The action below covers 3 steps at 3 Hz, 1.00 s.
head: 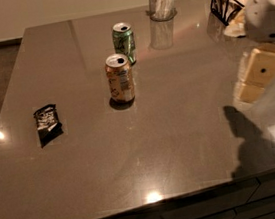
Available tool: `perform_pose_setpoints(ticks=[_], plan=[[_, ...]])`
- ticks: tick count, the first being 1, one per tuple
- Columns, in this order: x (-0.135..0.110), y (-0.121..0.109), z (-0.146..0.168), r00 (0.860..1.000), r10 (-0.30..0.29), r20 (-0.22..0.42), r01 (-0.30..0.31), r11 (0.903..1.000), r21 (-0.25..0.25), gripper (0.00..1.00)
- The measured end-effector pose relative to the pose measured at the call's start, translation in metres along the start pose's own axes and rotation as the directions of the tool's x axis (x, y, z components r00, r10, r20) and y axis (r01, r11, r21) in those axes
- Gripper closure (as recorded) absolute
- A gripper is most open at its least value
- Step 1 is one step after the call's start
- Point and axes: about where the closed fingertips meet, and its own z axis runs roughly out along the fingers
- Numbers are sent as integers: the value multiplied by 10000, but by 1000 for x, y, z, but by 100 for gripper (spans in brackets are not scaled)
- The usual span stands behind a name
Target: Knock orange can over
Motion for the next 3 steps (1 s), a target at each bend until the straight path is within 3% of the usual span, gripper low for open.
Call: perform_pose_setpoints(ticks=[1, 2, 3], plan=[[-32, -14, 16, 9937, 231, 1097, -179, 9987, -480, 0], [-76, -32, 34, 9738, 294, 2256, -138, 9974, -701, 0], [-118, -50, 50, 9506, 455, 3071, -283, 9978, -605, 0]])
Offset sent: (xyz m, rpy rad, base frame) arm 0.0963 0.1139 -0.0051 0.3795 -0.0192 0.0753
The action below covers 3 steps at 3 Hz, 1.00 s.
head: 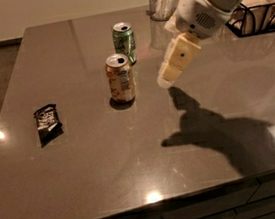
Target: Knock orange can over
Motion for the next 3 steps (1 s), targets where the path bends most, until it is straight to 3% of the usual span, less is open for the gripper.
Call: perform_pose_setpoints(ticks=[1, 2, 3], plan=[[-27, -16, 31, 9984, 78, 557, -89, 9998, 185, 0], [-46, -21, 58, 9964, 101, 845, -106, 9999, 51, 0], [-58, -15, 84, 9959, -21, 901, 57, 9992, -407, 0]])
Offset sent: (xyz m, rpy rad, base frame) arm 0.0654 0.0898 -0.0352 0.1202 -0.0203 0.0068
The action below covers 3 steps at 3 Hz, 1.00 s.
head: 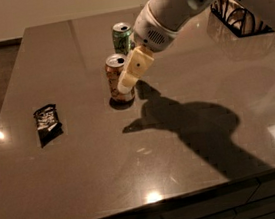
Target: Knock orange can over
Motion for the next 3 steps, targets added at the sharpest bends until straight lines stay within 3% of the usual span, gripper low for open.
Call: perform_pose_setpoints(ticks=[1, 3], plan=[[-12, 6, 17, 9997, -176, 160, 182, 9992, -353, 0], [-25, 9, 36, 9993, -272, 270, 292, 9968, -742, 41]])
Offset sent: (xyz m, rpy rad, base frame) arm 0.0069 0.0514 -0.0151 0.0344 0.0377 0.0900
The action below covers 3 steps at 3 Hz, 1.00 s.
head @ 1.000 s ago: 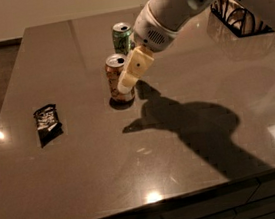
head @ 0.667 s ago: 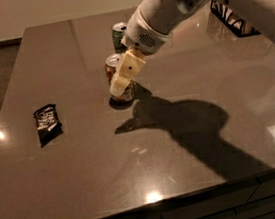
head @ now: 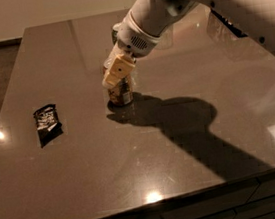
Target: Knock orange can over
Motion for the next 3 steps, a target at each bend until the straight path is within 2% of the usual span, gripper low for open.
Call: perform_pose_setpoints(ticks=[1, 2, 3], plan=[[3, -3, -15, 9993, 367, -37, -367, 9992, 143, 72], [16, -4, -44, 9930, 673, -975, -637, 9972, 391, 96], [28, 14, -62, 9597, 210, -2801, -109, 9992, 374, 100]])
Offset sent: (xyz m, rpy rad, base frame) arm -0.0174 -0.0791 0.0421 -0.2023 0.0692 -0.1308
